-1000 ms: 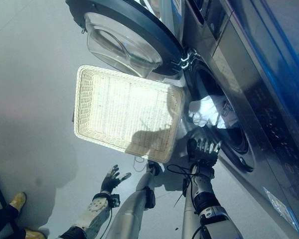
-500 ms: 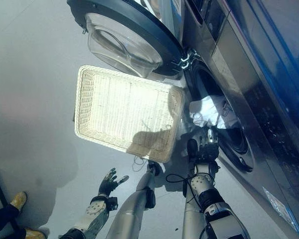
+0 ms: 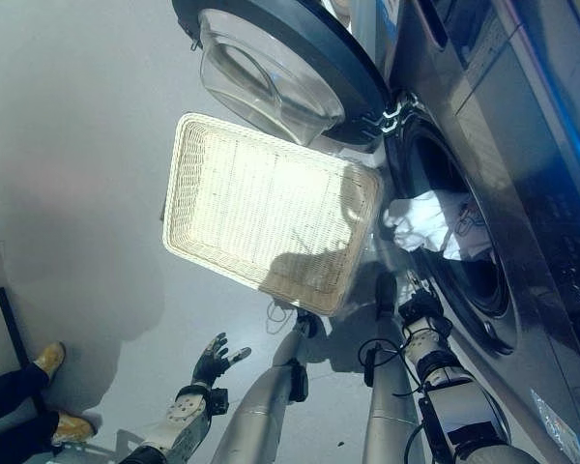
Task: Put the clothes into the washing machine.
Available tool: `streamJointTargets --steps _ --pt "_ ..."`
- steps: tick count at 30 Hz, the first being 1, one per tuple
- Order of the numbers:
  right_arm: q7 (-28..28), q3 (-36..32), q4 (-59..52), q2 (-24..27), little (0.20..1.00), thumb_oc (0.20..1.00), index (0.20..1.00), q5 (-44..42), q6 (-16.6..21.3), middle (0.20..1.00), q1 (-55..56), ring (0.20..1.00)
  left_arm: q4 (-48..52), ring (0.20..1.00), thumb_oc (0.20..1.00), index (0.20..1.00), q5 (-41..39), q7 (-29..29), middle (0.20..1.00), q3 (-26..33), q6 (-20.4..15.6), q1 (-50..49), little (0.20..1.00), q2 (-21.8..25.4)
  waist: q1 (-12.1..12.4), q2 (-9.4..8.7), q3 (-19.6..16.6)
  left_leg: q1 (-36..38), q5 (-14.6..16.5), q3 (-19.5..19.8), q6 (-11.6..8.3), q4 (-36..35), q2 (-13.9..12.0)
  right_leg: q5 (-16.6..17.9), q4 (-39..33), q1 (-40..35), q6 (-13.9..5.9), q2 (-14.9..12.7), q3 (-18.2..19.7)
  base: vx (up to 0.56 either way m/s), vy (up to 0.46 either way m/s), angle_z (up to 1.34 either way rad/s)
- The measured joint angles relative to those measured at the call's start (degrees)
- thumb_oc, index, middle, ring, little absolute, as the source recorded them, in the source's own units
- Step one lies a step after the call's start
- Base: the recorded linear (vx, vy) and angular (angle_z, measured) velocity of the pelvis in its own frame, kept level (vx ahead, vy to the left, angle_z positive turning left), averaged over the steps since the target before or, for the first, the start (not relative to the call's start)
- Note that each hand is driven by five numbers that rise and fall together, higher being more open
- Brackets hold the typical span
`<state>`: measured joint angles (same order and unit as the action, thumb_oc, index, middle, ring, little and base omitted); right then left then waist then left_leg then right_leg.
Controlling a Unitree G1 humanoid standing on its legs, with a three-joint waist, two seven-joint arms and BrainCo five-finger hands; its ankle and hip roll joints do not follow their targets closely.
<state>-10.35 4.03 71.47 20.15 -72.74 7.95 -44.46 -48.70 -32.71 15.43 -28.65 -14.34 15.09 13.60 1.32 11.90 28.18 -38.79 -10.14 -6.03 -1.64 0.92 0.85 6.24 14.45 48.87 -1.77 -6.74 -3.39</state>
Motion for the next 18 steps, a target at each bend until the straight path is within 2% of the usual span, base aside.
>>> streamJointTargets --steps 2,7,12,16,18 --pt "-0.06 -0.25 -0.29 0.54 1.000 1.000 1.000 -0.31 -0.02 1.000 -1.16 1.000 0.55 1.000 1.000 1.000 -0.02 0.47 1.000 -0.60 0.01 0.15 1.000 0.02 1.09 0.00 0.00 -1.58 -0.04 0.01 -0.05 0.57 -0.03 -0.38 1.14 1.92 0.20 -0.03 0.09 0.03 -0.036 0.03" --pt "0.14 -1.35 -0.35 1.79 1.000 1.000 1.000 -2.23 -0.56 1.000 -3.37 1.000 2.78 1.000 1.000 1.000 -0.05 1.85 1.000 -1.76 -0.04 0.33 1.000 0.13 1.64 0.00 0.00 -4.75 0.00 0.67 -0.71 1.73 -0.23 -1.88 4.24 5.70 0.86 0.01 -0.17 0.03 -0.070 0.07" --pt "2.55 -1.42 -0.23 3.53 1.000 1.000 1.000 -5.86 -5.81 1.000 -5.65 1.000 5.66 1.000 1.000 1.000 -0.07 2.74 1.000 -2.80 -0.06 0.59 1.000 1.12 2.81 0.00 0.00 -9.79 0.74 2.10 -1.74 4.58 -0.92 -3.12 7.11 10.32 1.89 0.52 -0.81 0.02 -0.081 0.05" --pt "3.61 -1.70 -0.28 3.92 1.000 1.000 1.000 -8.79 -5.45 1.000 -7.54 1.000 6.97 1.000 1.000 1.000 -0.10 3.42 1.000 -3.48 0.04 1.02 1.000 1.43 2.97 0.00 0.00 -12.27 1.03 3.05 -2.19 6.33 -1.24 -3.57 7.99 12.03 2.41 0.58 -1.68 0.02 -0.031 0.07" --pt "3.87 -2.91 -0.67 4.51 1.000 1.000 1.000 -9.81 -3.04 1.000 -8.66 1.000 9.16 1.000 1.000 1.000 -0.11 3.99 1.000 -3.93 0.00 1.09 1.000 1.87 2.94 0.00 0.00 -13.56 1.11 3.08 -2.30 6.49 -1.21 -3.77 8.76 13.54 2.51 0.49 -1.75 0.02 0.002 0.05"
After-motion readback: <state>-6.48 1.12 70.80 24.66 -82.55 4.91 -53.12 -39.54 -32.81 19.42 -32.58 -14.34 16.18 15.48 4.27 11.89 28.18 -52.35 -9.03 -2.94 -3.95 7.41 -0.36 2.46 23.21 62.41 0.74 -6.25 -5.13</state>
